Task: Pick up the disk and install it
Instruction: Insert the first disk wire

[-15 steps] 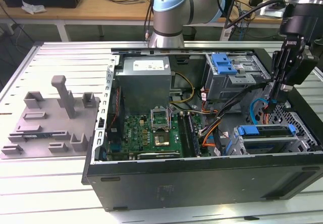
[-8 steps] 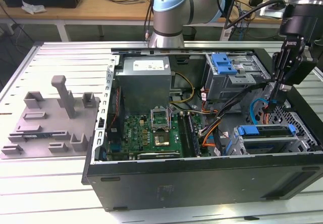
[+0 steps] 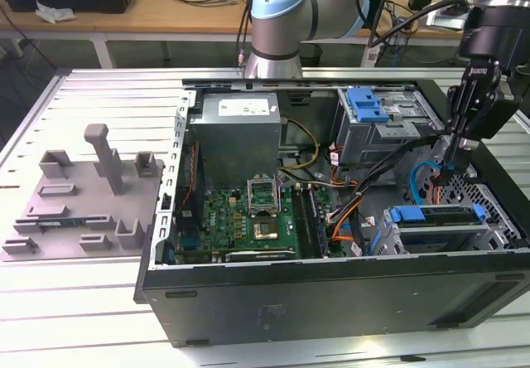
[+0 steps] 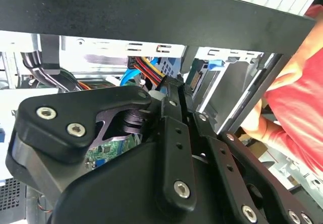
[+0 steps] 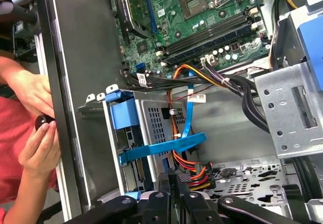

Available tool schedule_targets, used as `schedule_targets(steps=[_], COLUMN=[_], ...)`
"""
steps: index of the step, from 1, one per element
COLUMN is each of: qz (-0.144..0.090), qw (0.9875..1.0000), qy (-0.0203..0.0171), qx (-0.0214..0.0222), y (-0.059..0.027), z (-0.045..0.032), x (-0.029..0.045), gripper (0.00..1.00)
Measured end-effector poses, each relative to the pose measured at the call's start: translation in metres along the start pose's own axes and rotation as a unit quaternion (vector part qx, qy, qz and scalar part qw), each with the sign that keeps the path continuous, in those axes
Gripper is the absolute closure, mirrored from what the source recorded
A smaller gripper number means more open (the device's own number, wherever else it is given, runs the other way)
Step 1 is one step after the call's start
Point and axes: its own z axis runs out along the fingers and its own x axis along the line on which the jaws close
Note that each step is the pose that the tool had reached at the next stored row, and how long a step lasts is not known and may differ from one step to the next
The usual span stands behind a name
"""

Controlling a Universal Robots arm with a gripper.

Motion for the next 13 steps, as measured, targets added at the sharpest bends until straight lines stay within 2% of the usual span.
schedule_targets(steps=[3, 9, 11, 13], qz=[0.000, 0.000, -0.001, -0.002], qw=[1.0000, 1.0000, 1.0000, 1.0000], qy=[-0.0001, -0.0006, -0.0028, -0.0076], qx=[0.0001, 0.0013, 0.0012, 0.0007], y=[0.0018, 0.0013, 0.0003, -0.0006], z=[-0.0013, 0.0045, 0.0066, 0.0083], x=[0.0049, 0.0249, 0.0287, 0.0317], gripper=[0.83, 0.83, 0.83, 0.83])
